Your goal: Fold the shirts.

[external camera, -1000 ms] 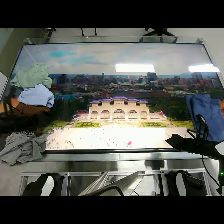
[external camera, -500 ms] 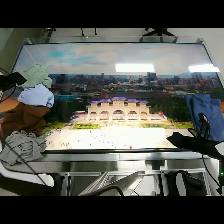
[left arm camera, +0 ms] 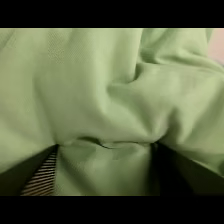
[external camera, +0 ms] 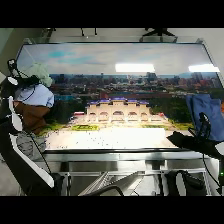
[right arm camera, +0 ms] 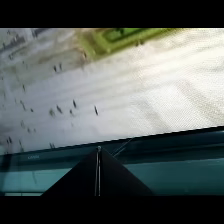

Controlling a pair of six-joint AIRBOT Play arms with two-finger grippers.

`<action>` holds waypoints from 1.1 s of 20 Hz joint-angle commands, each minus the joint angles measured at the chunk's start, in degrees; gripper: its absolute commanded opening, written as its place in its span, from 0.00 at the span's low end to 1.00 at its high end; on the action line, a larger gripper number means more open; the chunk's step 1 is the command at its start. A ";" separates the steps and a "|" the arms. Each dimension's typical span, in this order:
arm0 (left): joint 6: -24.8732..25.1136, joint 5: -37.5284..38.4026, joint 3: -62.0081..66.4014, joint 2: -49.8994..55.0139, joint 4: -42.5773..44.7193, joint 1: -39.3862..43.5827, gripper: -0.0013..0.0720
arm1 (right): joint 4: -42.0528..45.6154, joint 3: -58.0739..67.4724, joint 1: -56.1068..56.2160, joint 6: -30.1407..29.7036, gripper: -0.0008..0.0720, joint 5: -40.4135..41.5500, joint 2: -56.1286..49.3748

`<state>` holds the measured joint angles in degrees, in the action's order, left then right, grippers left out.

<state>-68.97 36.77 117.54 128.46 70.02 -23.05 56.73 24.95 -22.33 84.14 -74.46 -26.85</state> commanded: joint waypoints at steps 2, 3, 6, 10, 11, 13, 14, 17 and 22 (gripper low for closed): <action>0.00 2.89 3.52 4.39 0.96 -0.02 0.06 | -0.02 -0.02 0.04 -0.17 0.04 0.09 0.04; 0.02 3.43 3.50 3.13 0.96 -0.02 0.04 | -0.02 -0.02 0.04 -0.20 0.04 0.09 0.07; 0.02 3.67 2.60 -4.26 0.31 0.61 0.04 | 0.00 -0.02 0.04 -0.20 0.04 0.11 0.04; 1.51 4.09 -0.61 -18.84 0.24 4.17 0.04 | 0.00 -0.02 0.04 -0.17 0.04 1.42 0.04; 1.51 4.39 -0.61 -22.73 0.22 5.84 0.04 | 0.00 -0.02 0.04 -0.17 0.04 1.70 0.04; 1.49 7.74 -0.61 -30.38 0.22 9.66 0.04 | -0.02 -0.02 0.04 -0.17 0.04 2.08 0.04; 1.40 12.04 -0.61 -34.03 -0.39 11.91 0.04 | 0.00 -0.02 0.04 -0.17 0.04 2.25 0.04; -3.56 28.28 -0.63 -42.21 -6.49 18.21 0.04 | -0.04 -0.02 0.04 -0.15 0.04 2.45 0.04; -9.03 36.65 -11.02 -53.35 -13.40 31.78 0.04 | 0.00 -0.02 0.04 -0.26 0.04 2.45 0.04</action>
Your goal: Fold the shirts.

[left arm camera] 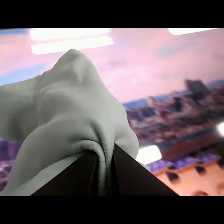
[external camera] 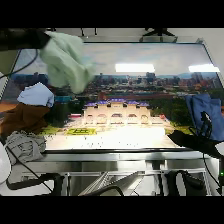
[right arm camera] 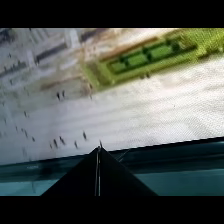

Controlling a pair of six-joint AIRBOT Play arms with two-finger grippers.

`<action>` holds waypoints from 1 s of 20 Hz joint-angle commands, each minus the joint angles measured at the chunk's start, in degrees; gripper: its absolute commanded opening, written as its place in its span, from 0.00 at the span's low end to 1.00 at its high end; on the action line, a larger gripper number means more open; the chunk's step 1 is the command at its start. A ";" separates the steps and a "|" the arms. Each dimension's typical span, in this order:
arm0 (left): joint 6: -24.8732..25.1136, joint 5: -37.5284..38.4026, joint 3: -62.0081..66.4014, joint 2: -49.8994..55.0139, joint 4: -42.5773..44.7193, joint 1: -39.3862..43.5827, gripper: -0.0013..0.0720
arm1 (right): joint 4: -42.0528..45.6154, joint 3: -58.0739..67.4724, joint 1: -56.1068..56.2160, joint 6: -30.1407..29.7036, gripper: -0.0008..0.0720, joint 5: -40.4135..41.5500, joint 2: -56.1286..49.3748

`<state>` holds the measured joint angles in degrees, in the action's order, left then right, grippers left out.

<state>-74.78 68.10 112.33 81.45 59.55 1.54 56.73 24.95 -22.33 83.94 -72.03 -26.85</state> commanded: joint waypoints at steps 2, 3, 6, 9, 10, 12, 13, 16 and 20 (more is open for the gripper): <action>-4.22 2.60 -13.66 -8.66 -0.52 12.37 0.04 | 0.00 -0.02 0.04 -1.73 0.04 0.02 0.04; -4.26 1.09 -17.35 -9.05 -0.74 13.97 0.04 | 0.00 -0.02 0.04 -2.16 0.04 0.02 0.04; -4.31 -1.84 -27.10 -7.69 -0.74 17.84 0.04 | 0.00 -0.02 0.07 -2.16 0.05 0.02 0.04; -4.11 -2.25 -33.18 -4.33 -0.74 19.93 0.04 | -0.02 -0.02 0.09 -2.19 0.05 -0.02 0.04; -4.02 -2.78 -34.58 -3.54 -0.74 20.11 0.04 | -0.02 -0.02 0.31 -2.19 0.05 0.00 0.04; -3.48 -2.29 -35.08 -1.79 -0.61 19.39 0.04 | -0.07 -0.02 1.46 -2.16 0.34 0.02 0.04; -3.48 -0.96 -34.01 -1.05 -0.61 18.40 0.39 | -0.48 -0.02 2.34 -2.19 0.44 -0.02 0.04; -3.87 5.11 -29.07 -0.11 -0.59 13.42 0.96 | -3.76 -0.04 6.25 -3.23 0.46 0.04 0.02; -3.91 14.40 -31.85 -1.42 -0.59 4.83 0.96 | -6.45 -1.60 14.91 -3.19 0.67 5.05 -2.16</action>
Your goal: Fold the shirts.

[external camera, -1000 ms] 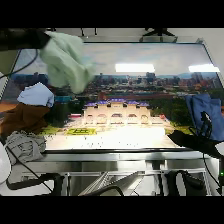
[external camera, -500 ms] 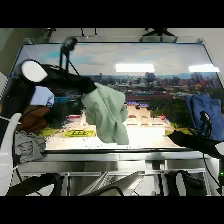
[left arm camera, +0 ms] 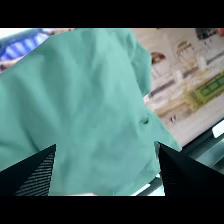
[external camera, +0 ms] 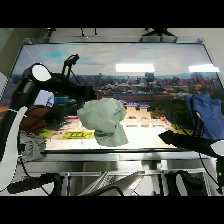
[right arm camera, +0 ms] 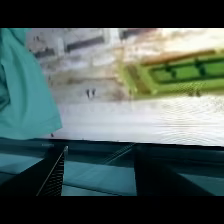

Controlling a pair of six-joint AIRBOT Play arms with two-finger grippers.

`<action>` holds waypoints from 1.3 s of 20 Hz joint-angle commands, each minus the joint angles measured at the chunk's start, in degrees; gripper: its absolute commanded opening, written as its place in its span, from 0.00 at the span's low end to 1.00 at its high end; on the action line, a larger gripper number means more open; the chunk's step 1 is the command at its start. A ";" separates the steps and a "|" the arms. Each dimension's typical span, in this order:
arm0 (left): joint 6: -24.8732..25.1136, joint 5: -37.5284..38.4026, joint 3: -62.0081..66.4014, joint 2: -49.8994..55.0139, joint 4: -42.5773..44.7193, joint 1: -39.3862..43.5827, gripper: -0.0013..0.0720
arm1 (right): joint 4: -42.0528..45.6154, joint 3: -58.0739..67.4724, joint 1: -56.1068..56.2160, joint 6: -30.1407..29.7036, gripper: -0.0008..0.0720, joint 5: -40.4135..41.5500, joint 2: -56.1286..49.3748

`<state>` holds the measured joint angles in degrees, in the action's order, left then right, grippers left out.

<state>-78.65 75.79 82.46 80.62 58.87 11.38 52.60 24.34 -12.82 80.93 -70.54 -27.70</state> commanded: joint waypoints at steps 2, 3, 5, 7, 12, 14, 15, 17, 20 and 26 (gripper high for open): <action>0.11 5.64 -11.45 -3.65 -0.15 -7.56 0.96 | -3.85 -2.34 10.49 -0.20 0.67 9.38 -4.68; 0.17 3.87 -17.05 -5.46 -0.68 -8.09 0.96 | -4.02 -2.45 13.14 -0.22 0.67 12.17 -7.50; 1.97 1.16 -27.30 -9.07 -4.57 -7.87 0.96 | -4.28 -2.43 18.21 -1.31 0.67 17.55 -13.73; 3.69 -1.90 -36.15 -12.35 -10.29 -6.32 0.96 | -6.88 -2.25 22.99 -5.53 0.67 23.56 -20.96; 3.69 -16.59 -48.52 -15.76 -14.88 2.80 0.81 | -23.93 0.70 29.07 -21.44 0.67 27.85 -39.23; 3.76 -20.72 -49.27 -13.22 -15.45 6.32 0.82 | -27.19 2.56 29.46 -24.63 0.67 26.51 -44.30; 3.78 -21.57 -49.07 -11.52 -15.61 7.56 0.82 | -27.63 3.39 29.46 -25.53 0.67 25.75 -45.97; 3.87 -21.84 -47.04 -6.91 -15.47 9.84 0.82 | -27.80 5.03 29.46 -25.92 0.67 23.26 -48.11; 4.42 -21.29 -42.56 -0.66 -14.86 11.26 0.82 | -27.78 6.40 29.44 -27.19 0.67 21.81 -48.70; 4.72 -20.37 -36.28 3.91 -15.04 11.26 0.81 | -29.31 6.69 29.46 -29.66 0.56 18.95 -52.17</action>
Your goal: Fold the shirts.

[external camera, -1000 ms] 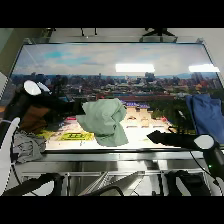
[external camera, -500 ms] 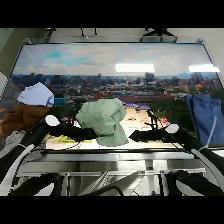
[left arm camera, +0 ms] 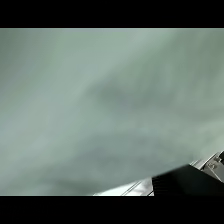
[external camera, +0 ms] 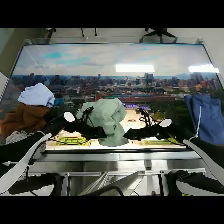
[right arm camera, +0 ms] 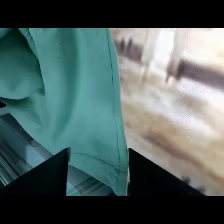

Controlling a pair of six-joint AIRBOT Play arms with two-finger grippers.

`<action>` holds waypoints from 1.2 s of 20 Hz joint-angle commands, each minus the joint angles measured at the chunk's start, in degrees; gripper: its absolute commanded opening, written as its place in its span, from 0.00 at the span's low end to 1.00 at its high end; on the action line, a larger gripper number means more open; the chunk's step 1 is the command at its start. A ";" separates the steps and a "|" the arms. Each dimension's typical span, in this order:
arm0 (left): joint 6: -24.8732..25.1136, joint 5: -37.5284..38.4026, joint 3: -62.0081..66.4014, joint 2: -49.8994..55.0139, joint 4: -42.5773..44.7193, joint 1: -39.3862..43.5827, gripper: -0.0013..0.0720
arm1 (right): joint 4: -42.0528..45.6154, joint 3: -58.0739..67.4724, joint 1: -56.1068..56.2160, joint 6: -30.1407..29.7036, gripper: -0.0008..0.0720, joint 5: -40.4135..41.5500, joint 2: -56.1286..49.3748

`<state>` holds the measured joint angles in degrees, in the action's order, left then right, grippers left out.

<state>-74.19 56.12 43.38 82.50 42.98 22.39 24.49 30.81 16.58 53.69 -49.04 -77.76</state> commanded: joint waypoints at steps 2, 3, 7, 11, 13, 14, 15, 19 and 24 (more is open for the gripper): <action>0.28 0.17 4.96 2.03 0.74 0.31 0.36 | -4.28 0.20 0.07 -5.73 0.48 -4.59 -3.85; 0.50 1.57 6.27 2.01 0.74 0.31 0.25 | -6.03 0.22 0.07 -6.97 0.44 -4.68 -4.17; 0.87 7.17 11.41 1.62 0.74 0.31 0.04 | -11.69 3.69 -0.07 -12.17 0.04 -8.46 -3.87; 0.59 10.73 18.73 -5.97 0.55 0.15 0.04 | -11.65 14.12 -2.34 -10.40 0.04 -18.56 1.40; -0.96 13.14 25.16 -11.56 1.27 0.04 0.04 | -11.65 21.05 -4.98 -8.00 0.04 -21.79 7.61; -1.60 13.90 28.94 -14.10 1.60 0.07 0.04 | -11.65 25.18 -6.43 -6.78 0.04 -22.45 11.30; -3.17 14.58 33.55 -16.55 2.54 0.07 0.04 | -11.65 29.62 -7.76 -5.62 0.04 -22.69 15.06; -9.29 19.39 51.25 -23.04 4.11 0.07 0.04 | -6.34 46.14 -9.29 -1.75 0.04 -22.32 27.82; -13.14 21.81 73.31 -23.89 10.97 1.25 0.04 | 10.54 57.37 -9.29 4.28 0.04 -18.23 37.94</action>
<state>-84.42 76.40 104.81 59.31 49.58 23.05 24.80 81.62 7.55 54.24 -69.87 -45.45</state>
